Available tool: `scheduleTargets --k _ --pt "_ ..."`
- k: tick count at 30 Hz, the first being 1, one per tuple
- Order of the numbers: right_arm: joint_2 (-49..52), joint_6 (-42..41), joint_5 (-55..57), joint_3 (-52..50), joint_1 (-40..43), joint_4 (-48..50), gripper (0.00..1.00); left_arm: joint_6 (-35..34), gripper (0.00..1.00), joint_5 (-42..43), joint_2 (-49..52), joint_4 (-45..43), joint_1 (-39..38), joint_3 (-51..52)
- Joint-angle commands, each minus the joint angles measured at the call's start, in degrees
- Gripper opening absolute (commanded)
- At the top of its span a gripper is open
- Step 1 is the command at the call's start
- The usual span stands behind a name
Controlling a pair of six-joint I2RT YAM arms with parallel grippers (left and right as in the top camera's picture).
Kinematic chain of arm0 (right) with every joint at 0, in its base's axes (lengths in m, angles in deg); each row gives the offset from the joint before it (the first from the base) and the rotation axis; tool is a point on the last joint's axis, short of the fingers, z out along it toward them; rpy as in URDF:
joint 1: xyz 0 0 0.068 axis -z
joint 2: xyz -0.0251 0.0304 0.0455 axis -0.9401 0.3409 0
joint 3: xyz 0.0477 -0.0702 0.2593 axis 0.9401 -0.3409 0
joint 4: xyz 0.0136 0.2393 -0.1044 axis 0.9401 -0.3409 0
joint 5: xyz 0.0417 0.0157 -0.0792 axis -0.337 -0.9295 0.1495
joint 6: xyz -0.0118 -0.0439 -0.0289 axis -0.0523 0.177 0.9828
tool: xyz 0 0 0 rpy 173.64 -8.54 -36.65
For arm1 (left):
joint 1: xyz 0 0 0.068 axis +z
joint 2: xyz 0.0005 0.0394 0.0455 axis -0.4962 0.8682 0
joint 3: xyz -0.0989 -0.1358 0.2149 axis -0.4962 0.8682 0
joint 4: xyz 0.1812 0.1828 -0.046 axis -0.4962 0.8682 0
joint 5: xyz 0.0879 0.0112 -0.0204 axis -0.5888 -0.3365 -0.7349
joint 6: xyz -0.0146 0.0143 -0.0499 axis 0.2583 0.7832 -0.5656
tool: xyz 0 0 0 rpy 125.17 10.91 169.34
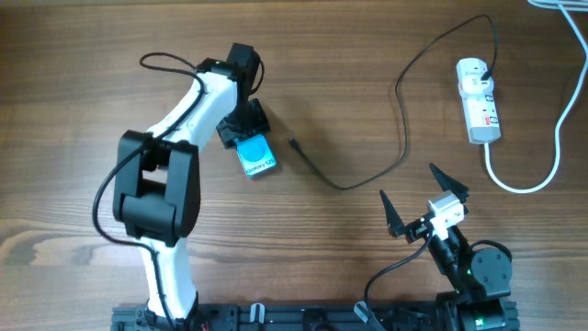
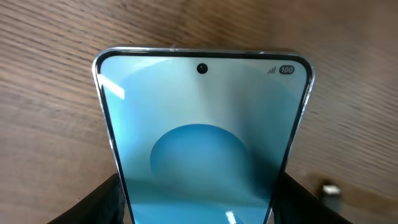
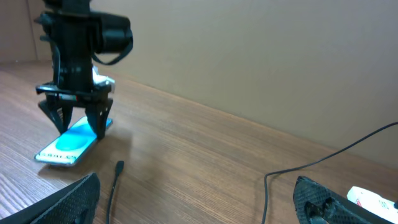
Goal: Plug charger to phone and switch on socket
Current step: 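Close the left gripper on the phone's top edge and lift it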
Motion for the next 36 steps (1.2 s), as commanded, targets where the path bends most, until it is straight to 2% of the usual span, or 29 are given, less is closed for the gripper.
scheduleTargets --k 1,16,36 --pt "-0.4 -0.3 0.4 -0.1 -0.1 0.2 1.0 0.1 0.58 3.0 -5.8 0.6 0.9 0.2" --pt "-0.4 -0.3 0.3 -0.1 -0.1 0.2 1.0 0.0 0.59 3.7 -7.9 2.4 2.4 0.2" --pt "-0.4 -0.3 0.4 -0.1 -0.1 0.2 1.0 0.1 0.58 3.7 -7.9 -1.1 2.4 0.2"
